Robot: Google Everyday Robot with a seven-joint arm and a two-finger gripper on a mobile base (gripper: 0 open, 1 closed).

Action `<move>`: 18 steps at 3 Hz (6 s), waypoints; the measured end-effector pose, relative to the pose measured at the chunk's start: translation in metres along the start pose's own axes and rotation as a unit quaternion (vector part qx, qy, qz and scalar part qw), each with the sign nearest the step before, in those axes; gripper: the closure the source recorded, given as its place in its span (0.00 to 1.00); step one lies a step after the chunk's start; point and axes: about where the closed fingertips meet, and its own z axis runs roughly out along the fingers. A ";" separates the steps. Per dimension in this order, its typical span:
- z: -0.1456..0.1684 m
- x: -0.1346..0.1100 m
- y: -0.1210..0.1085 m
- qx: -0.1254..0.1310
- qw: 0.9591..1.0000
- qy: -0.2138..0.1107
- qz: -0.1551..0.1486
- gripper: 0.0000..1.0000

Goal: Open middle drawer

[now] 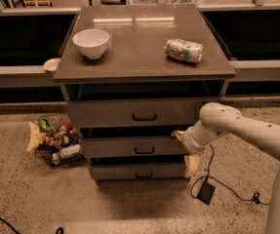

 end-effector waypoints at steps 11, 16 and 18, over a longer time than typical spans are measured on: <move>0.090 0.054 -0.084 0.012 0.998 0.047 -0.034 0.95; 0.095 0.048 -0.062 0.006 0.999 0.026 -0.032 0.36; 0.103 0.046 -0.037 -0.021 0.999 0.024 -0.034 0.00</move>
Offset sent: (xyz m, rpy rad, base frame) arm 0.0404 -0.0125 -0.0429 -0.0969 -0.0910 0.0229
